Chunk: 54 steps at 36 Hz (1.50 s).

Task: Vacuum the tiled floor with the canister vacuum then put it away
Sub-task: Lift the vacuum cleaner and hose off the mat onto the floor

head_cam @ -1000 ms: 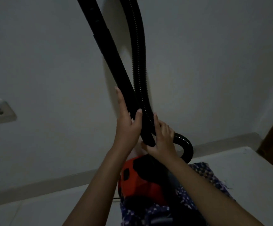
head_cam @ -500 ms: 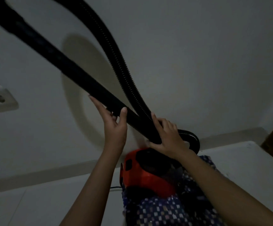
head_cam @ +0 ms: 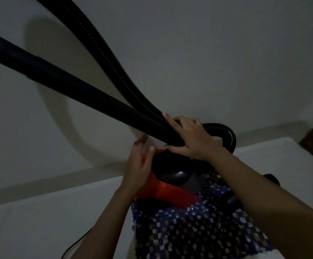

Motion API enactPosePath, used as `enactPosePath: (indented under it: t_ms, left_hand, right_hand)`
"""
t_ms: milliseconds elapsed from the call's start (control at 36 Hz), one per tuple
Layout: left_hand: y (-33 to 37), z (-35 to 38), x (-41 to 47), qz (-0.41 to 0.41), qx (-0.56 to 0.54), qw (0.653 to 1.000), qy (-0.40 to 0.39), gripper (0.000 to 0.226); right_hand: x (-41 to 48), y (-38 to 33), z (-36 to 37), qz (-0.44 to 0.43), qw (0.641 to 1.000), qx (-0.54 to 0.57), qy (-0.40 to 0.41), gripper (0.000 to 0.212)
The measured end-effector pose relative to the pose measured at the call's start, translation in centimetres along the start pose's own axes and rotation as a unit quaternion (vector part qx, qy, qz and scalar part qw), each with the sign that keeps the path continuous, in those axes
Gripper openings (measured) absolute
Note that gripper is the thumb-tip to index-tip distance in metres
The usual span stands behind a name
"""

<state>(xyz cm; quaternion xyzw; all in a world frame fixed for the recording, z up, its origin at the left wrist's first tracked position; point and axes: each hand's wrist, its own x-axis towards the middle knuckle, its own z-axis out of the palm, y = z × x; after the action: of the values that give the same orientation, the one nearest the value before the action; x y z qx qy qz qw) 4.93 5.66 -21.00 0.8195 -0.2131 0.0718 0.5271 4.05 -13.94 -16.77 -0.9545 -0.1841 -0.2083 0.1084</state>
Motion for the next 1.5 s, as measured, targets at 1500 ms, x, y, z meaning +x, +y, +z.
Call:
enactPosePath:
  t_ms: [1500]
  left_hand:
    - [31.6, -20.8, -6.6, 0.047, 0.223, 0.817, -0.529, 0.054]
  right_hand:
    - [-0.2, -26.7, -43.3, 0.313, 0.949, 0.042, 0.025, 0.093]
